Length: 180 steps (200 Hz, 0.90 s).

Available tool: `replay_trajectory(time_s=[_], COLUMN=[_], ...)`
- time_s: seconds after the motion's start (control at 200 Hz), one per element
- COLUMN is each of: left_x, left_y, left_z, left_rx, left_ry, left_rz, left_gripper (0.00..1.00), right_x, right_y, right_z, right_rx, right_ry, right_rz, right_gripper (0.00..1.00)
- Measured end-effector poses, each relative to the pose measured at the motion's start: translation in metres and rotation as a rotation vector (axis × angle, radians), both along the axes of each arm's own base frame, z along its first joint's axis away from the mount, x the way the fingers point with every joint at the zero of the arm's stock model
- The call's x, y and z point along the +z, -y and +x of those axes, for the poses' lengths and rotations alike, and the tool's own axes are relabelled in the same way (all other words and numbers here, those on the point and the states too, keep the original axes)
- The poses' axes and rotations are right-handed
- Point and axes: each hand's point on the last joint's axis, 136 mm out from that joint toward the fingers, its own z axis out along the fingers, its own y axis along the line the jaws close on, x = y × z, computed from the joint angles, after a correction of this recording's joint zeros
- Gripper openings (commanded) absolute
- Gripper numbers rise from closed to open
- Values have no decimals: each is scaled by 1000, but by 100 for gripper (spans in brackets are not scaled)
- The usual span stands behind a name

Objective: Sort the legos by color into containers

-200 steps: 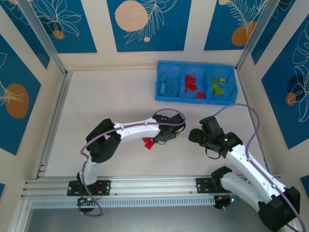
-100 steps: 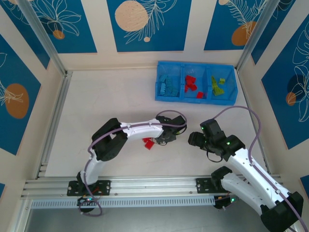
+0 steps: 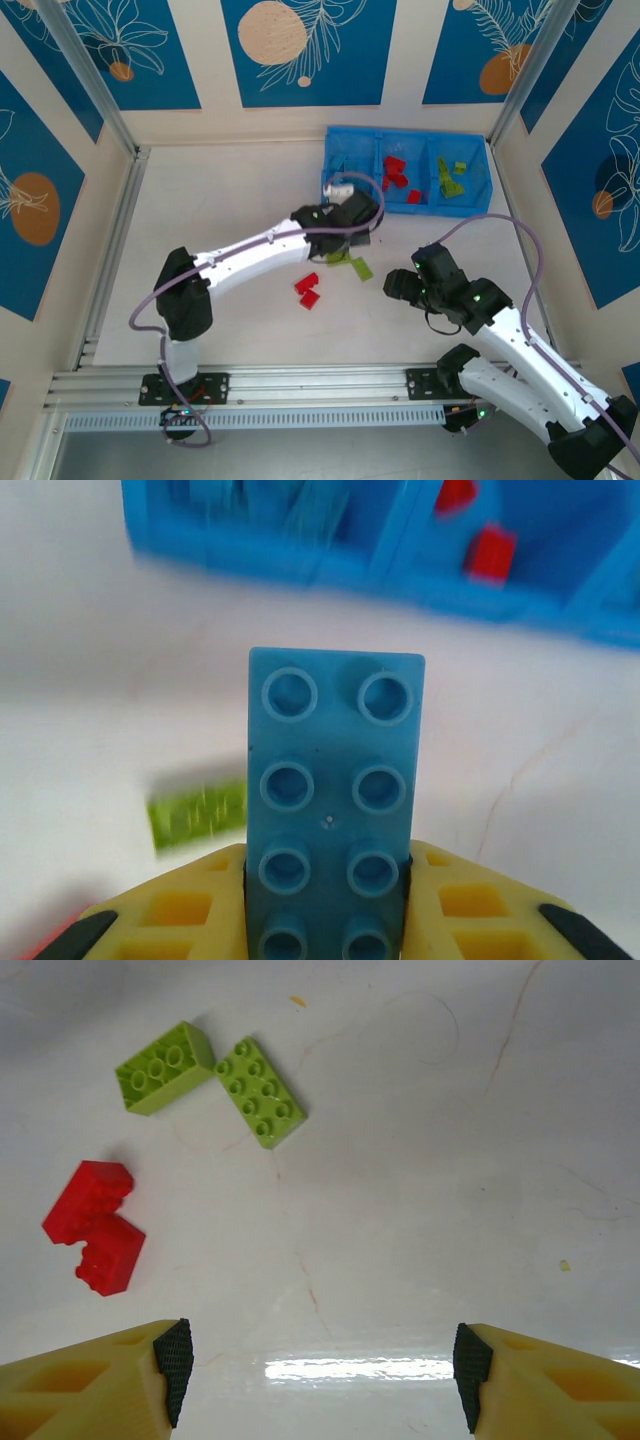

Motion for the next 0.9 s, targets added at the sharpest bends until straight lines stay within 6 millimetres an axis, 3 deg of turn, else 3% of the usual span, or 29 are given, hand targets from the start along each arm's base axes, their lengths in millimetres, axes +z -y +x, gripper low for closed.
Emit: replay_trajectory(time_s=[0.12,0.21,0.27,0.385,0.445,0.59,0.68,0.785,0.9], left_x=[14,1,-12,-33,-38,-23,-2,34,90], left_y=[0,3,4,4,4,10,17,26,27], left_z=[77,129,159,193,198,191,167,109,24], left_rx=[37,49,54,45,18,-35,-100,-214,-354], left_ry=[107,151,172,196,200,227,247,296,400], left_rz=[14,49,72,102,121,143,159,138,31], left_gripper=[18,21,30,55,60,60,61,63,66], right_x=[6,6,6,5,4,5,0,-12,-34], right_y=[-3,-5,-6,-8,-8,-12,-16,-23,-35], right_z=[2,1,0,-3,-4,-3,2,13,28], right_rx=[0,0,1,9,13,26,46,85,148], right_ry=[14,12,9,1,-3,8,12,0,-31], right_rz=[16,21,23,24,22,27,14,-27,-95], right_gripper=[72,72,72,72,72,73,74,74,75])
